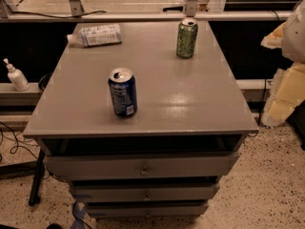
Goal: Knock green can over
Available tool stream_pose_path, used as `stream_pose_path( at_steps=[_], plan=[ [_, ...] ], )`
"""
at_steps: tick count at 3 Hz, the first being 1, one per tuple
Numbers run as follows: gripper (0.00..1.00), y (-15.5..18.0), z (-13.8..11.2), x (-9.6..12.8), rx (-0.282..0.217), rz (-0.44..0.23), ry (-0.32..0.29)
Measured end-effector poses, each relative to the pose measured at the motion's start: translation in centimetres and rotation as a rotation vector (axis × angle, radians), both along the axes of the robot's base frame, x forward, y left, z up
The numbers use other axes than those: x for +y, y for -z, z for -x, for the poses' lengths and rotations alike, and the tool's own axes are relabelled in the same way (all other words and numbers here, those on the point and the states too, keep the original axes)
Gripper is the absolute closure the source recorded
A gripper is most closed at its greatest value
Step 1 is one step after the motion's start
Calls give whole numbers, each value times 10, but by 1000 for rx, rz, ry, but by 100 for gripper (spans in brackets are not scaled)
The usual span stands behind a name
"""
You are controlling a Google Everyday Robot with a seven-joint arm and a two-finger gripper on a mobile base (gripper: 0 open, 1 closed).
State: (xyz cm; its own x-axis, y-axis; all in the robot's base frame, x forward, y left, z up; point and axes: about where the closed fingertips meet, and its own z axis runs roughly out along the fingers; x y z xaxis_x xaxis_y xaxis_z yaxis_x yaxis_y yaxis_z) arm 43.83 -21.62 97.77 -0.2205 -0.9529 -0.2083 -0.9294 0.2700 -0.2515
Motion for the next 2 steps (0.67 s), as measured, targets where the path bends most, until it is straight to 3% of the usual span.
stream_pose_path(
  at_steps=[1, 2],
  plan=[
    [0, 0, 0, 0, 0, 0, 0],
    [0, 18, -9, 5, 13, -86, -14]
  ],
)
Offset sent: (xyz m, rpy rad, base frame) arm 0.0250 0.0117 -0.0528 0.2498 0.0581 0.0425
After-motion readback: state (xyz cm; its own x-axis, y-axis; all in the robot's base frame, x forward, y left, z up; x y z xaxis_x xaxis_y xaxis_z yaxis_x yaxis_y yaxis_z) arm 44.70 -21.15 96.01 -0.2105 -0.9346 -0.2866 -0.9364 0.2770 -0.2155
